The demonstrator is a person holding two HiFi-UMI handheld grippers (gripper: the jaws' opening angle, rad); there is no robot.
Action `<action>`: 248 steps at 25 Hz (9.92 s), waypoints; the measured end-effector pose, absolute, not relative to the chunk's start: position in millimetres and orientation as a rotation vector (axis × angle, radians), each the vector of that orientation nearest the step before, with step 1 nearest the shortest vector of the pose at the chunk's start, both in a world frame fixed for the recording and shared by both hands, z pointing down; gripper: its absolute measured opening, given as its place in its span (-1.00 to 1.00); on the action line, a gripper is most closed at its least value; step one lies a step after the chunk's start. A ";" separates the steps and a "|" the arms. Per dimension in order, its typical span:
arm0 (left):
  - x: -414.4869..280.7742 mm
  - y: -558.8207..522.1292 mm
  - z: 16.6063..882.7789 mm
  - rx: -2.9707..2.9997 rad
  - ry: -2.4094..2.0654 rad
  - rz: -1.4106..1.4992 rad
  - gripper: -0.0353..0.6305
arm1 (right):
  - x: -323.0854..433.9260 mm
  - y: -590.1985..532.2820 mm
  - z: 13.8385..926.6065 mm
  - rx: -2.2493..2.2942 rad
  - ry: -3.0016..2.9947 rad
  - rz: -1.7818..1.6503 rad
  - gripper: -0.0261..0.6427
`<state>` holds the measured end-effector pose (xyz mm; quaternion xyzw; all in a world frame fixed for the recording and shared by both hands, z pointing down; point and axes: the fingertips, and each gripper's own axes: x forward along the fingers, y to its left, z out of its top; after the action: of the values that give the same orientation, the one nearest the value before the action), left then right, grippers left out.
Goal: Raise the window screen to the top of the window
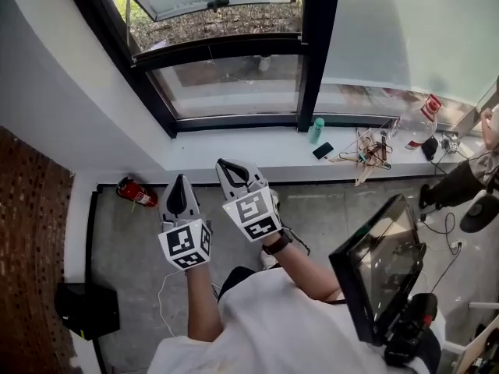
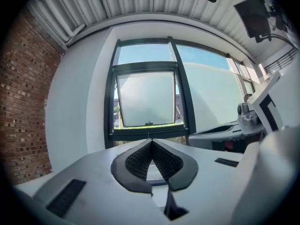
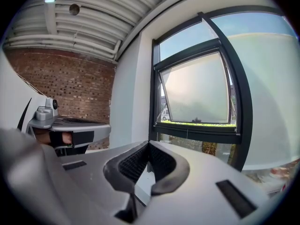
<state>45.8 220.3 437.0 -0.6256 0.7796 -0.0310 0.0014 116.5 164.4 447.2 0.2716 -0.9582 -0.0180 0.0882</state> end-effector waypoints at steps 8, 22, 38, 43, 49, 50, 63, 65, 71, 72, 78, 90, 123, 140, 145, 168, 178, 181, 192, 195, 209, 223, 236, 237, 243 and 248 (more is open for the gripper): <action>26.5 138.1 442.3 -2.030 2.381 -0.120 -0.94 | 109.3 79.4 448.4 0.918 -2.849 -0.017 -0.92; -75.3 -77.7 461.4 -2.363 2.086 -0.032 -0.94 | -0.6 -94.8 453.6 1.110 -2.820 0.017 -0.91; -175.3 -209.8 466.2 -2.498 1.872 -0.087 -0.94 | -104.6 -207.8 471.2 1.245 -2.664 0.030 -0.91; -171.3 -242.9 479.7 -2.559 1.823 -0.151 -0.94 | -93.1 -233.0 489.7 1.251 -2.638 0.096 -0.92; -166.2 -300.6 491.3 -2.409 1.588 -0.600 -0.94 | -78.2 -262.4 502.5 1.258 -2.616 0.139 -0.91; -165.3 -309.0 494.5 -2.365 1.547 -0.680 -0.94 | -75.8 -267.0 503.5 1.258 -2.614 0.142 -0.92; -162.7 -370.9 543.1 -1.815 1.166 -1.315 -0.57 | -47.4 -308.2 560.6 1.243 -2.531 0.286 -0.91; -164.3 -371.5 544.5 -1.755 1.144 -1.331 -0.57 | -49.5 -313.4 575.9 1.223 -2.529 0.313 -0.91; -162.9 -373.7 540.0 -1.786 1.201 -1.248 -0.57 | -68.5 -324.3 649.6 1.039 -2.530 0.544 -0.90; -162.7 -373.5 540.4 -1.790 1.208 -1.252 -0.57 | -70.4 -326.9 664.4 1.028 -2.512 0.554 -0.85; -164.1 -373.5 541.5 -1.774 1.235 -1.283 -0.57 | -76.0 -354.1 757.5 1.033 -2.401 0.458 -0.42; -162.1 -375.6 541.7 -1.765 1.261 -1.290 -0.57 | -120.8 -380.8 890.5 0.828 -2.274 0.485 -0.43; -164.6 -370.7 544.7 -1.761 1.281 -1.277 -0.62 | -31.2 -241.8 861.3 0.731 -2.156 0.292 -0.91; -166.7 -371.3 522.6 -1.848 1.399 -1.121 -0.67 | -28.5 -255.6 851.9 0.758 -2.184 0.330 -0.91; -168.3 -370.1 503.8 -1.884 1.441 -1.003 -0.69 | -37.8 -263.9 840.9 0.754 -2.212 0.277 -0.91; -180.5 -339.6 471.2 -2.164 1.770 -0.574 -0.69 | -52.9 -272.1 816.2 0.807 -2.317 0.259 -0.91; -187.5 -321.0 479.2 -2.325 1.926 -0.334 -0.86 | -52.7 -272.7 810.7 0.821 -2.323 0.276 -0.91; -185.2 -317.4 480.2 -2.352 1.944 -0.281 -0.89 | -50.8 -275.5 809.1 0.826 -2.325 0.263 -0.91; -181.3 -313.5 481.9 -2.407 1.970 -0.160 -0.89 | -55.2 -285.2 786.4 0.881 -2.388 0.282 -0.91; -179.8 -313.6 482.2 -2.407 1.964 -0.166 -0.89 | -60.0 -289.2 777.3 0.887 -2.419 0.259 -0.91; -175.1 -309.9 478.7 -2.392 1.958 -0.180 -0.89 | -82.9 -297.7 743.8 0.896 -2.511 0.242 -0.91; -177.0 -306.6 476.4 -2.378 1.966 -0.188 -0.89 | -91.6 -301.3 726.0 0.901 -2.563 0.254 -0.91; -173.3 -305.8 471.1 -2.375 1.957 -0.167 -0.89 | -103.4 -311.5 679.7 0.934 -2.659 0.168 -0.92; -173.7 -305.8 470.7 -2.373 1.958 -0.165 -0.89 | -102.9 -312.0 678.7 0.938 -2.661 0.168 -0.91; -174.4 -304.7 472.6 -2.374 1.965 -0.164 -0.89 | -98.7 -313.9 673.9 0.955 -2.666 0.173 -0.91; -172.9 -303.7 472.4 -2.373 1.963 -0.169 -0.89 | -98.5 -312.2 673.7 0.953 -2.676 0.178 -0.91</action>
<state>-172.9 -303.7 472.4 -0.7690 0.6363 -0.0546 0.0287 -98.5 -312.2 673.7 0.3313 -0.9300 0.0618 0.1469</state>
